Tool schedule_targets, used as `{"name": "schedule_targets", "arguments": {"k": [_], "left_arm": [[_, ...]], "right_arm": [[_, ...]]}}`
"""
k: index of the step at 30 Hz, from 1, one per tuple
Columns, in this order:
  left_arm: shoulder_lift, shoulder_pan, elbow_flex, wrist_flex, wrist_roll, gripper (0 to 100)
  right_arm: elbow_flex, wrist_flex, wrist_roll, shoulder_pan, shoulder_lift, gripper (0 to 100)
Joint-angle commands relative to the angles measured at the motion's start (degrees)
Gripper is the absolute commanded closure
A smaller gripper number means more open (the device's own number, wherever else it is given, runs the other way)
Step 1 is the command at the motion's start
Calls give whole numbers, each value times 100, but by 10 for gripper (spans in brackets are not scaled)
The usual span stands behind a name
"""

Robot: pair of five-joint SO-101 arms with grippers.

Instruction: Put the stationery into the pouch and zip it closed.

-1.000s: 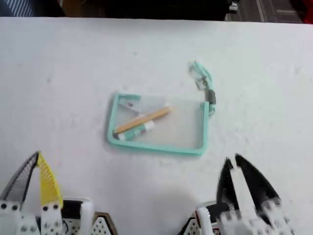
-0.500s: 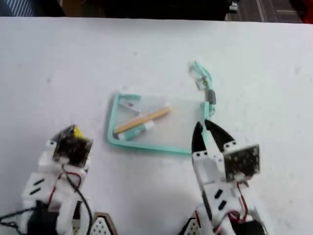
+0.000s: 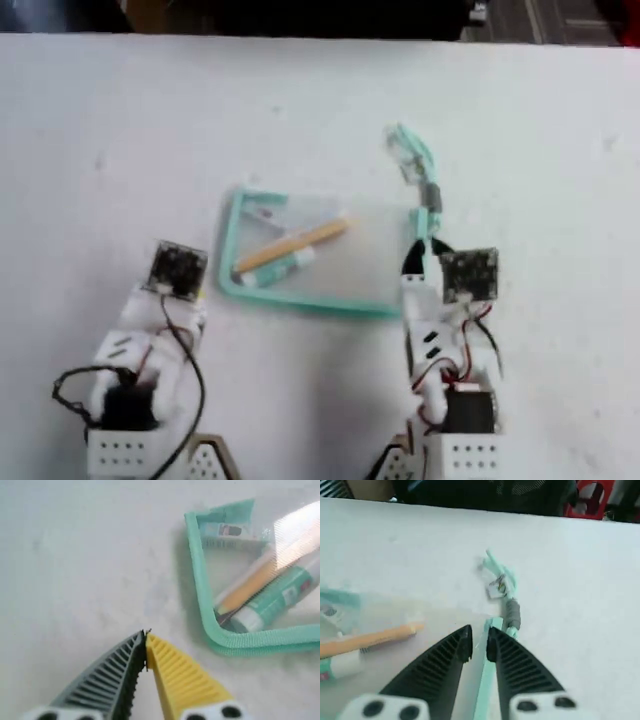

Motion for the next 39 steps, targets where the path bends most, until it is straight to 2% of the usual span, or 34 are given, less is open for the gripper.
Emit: {"name": "schedule_targets", "arguments": {"k": [1, 6, 12, 17, 20, 39], "left_arm": [[-13, -13, -18, -141, 422, 976], [-13, -13, -18, 132, 422, 976], [-13, 4, -9, 791, 422, 976], [-13, 31, -18, 1960, 466, 976], [-13, 136, -18, 1864, 659, 976], [-13, 145, -18, 1881, 677, 976]], "right_arm": [[88, -31, 26, 48, 75, 950], [88, 769, 26, 66, 75, 950], [88, 2440, -18, 57, 31, 950], [88, 3829, 26, 40, 22, 954], [88, 3714, 26, 48, 40, 954], [88, 3741, 18, 75, 4, 953]]}}
